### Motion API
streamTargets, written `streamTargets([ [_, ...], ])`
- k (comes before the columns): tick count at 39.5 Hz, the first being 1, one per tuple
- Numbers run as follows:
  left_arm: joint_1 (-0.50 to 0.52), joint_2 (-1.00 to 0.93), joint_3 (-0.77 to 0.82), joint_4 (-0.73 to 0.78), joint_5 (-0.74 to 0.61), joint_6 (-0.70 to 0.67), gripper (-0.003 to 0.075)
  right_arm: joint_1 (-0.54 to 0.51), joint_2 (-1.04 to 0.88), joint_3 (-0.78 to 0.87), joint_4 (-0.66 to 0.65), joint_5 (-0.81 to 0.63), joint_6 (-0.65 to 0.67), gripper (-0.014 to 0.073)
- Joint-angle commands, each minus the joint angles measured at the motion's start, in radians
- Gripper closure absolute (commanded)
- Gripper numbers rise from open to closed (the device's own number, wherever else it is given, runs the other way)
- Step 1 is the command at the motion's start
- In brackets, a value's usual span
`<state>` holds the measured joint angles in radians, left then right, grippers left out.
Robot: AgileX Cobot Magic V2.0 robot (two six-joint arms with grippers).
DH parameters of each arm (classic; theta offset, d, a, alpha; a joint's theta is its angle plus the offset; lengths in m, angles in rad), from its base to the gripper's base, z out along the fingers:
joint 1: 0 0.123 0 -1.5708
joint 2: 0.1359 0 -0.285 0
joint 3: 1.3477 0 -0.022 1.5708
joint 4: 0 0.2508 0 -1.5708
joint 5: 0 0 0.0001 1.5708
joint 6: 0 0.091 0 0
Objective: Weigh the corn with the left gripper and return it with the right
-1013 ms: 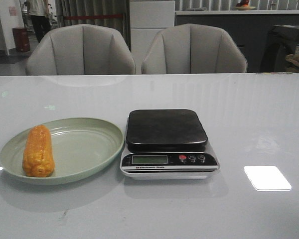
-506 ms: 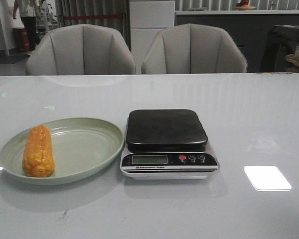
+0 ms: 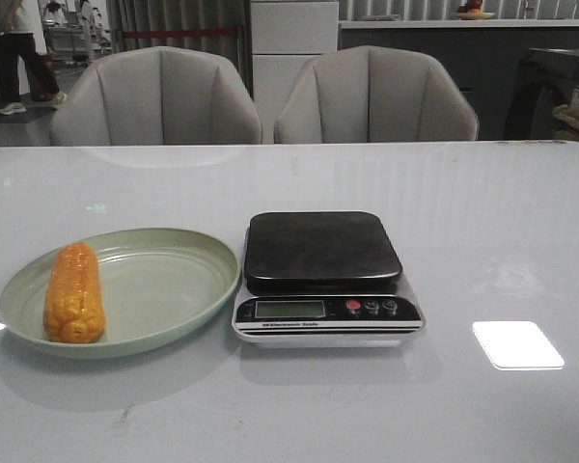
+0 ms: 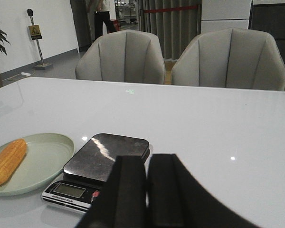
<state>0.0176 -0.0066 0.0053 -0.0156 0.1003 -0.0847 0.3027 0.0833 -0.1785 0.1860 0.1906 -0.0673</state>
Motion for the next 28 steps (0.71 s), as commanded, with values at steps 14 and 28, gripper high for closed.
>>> streamTargets([
  [14,0.002,-0.020,0.032,0.000,-0.083,-0.008,0.0587,-0.219,-0.079,0.088,-0.029,-0.110,-0.011,0.0428],
  [28,0.002,-0.020,0.032,0.000,-0.083,-0.008,0.0587,-0.302,-0.112,0.215,-0.133,-0.124,-0.011,0.0428],
])
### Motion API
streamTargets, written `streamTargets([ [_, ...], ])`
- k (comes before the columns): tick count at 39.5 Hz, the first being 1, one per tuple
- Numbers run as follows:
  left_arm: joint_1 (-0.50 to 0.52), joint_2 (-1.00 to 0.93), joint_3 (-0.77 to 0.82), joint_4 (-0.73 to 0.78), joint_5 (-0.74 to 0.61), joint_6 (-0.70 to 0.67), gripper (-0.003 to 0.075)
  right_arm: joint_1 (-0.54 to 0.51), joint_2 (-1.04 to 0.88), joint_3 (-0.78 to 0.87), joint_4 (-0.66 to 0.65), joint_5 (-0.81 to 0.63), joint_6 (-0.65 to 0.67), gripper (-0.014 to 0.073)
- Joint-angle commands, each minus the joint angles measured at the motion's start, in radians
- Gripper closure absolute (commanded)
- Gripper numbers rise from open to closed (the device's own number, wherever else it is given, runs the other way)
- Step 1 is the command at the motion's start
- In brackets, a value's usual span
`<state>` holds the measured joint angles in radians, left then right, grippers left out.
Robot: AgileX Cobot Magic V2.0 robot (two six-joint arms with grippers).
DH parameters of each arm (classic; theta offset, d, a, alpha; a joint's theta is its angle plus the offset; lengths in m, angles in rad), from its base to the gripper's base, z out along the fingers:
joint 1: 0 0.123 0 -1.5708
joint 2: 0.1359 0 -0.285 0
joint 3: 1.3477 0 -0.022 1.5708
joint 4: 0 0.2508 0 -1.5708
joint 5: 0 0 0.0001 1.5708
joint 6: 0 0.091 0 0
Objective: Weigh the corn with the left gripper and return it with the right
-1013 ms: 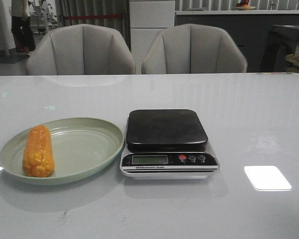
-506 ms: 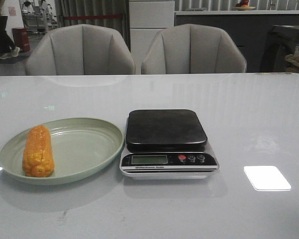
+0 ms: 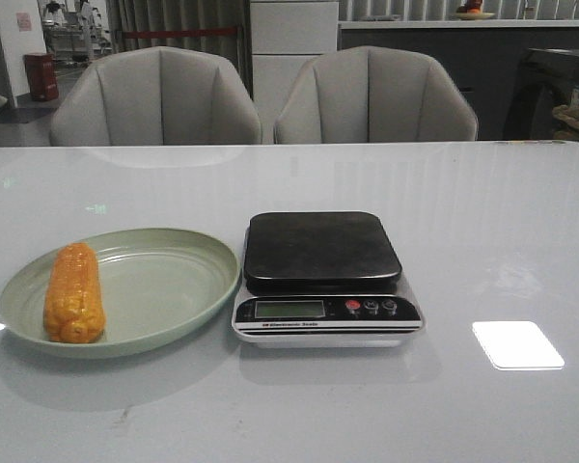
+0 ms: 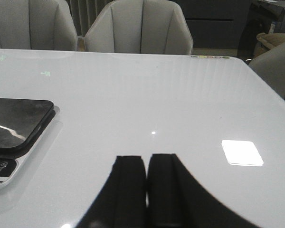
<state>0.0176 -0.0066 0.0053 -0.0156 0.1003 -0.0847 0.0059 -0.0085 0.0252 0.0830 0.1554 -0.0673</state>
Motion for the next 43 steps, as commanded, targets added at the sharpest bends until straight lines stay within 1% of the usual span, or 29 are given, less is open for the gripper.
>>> streamTargets([
  [1,0.002,-0.020,0.032,0.000,-0.083,-0.008,0.0587,-0.005,-0.020,0.011,-0.030,-0.090,-0.011,0.0428],
  [6,0.002,-0.020,0.032,0.000,-0.083,-0.008,0.0587,-0.005,-0.020,0.011,-0.030,-0.106,-0.005,0.0428],
  [12,0.002,-0.020,0.032,0.000,-0.083,-0.008,0.0587,-0.005,-0.020,0.011,-0.030,-0.166,0.007,0.0428],
  [16,0.002,-0.020,0.032,0.000,-0.083,-0.008,0.0587,0.006,-0.020,0.011,-0.030,-0.168,0.011,0.0428],
  [23,0.002,-0.020,0.032,0.000,-0.083,-0.008,0.0587,0.063,-0.020,0.011,-0.030,-0.155,0.017,0.0428],
  [31,0.002,-0.020,0.032,0.000,-0.083,-0.008,0.0587,0.068,-0.020,0.011,-0.033,-0.155,0.073,0.0428],
  [37,0.002,-0.020,0.032,0.000,-0.083,-0.008,0.0587,0.068,-0.020,0.011,-0.074,-0.155,0.075,0.0428],
  [43,0.002,-0.020,0.032,0.000,-0.083,-0.008,0.0587,0.068,-0.020,0.011,-0.075,-0.155,0.075,0.0428],
])
